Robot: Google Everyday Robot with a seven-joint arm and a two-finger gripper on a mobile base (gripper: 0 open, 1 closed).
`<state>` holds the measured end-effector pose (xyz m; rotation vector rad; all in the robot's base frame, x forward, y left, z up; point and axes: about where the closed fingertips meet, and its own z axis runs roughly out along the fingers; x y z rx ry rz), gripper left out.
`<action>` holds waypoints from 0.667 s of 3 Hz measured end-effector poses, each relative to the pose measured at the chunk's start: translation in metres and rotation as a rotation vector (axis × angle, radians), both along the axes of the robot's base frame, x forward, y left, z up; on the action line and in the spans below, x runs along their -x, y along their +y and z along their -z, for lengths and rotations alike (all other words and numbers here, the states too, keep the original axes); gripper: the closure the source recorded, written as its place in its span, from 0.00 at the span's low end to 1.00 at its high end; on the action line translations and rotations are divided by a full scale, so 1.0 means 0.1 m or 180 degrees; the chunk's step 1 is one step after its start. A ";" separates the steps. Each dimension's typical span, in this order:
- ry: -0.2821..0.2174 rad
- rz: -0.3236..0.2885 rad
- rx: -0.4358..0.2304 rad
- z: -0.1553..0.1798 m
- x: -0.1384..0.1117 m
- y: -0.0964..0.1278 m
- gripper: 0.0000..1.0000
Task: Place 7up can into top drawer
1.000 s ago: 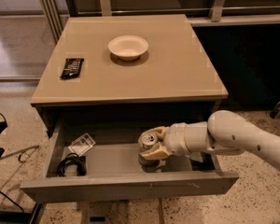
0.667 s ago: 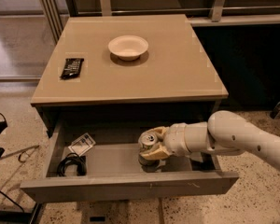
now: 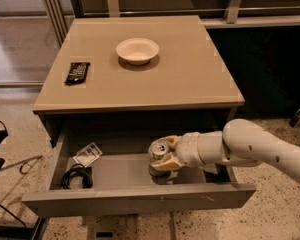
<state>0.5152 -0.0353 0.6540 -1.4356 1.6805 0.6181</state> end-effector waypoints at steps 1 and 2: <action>0.0000 0.0000 0.0000 0.00 0.00 0.00 0.09; 0.0000 0.0000 0.0000 0.00 0.00 0.00 0.00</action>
Offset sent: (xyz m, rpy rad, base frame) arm 0.0000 0.0000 0.0000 0.0000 0.0000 0.0001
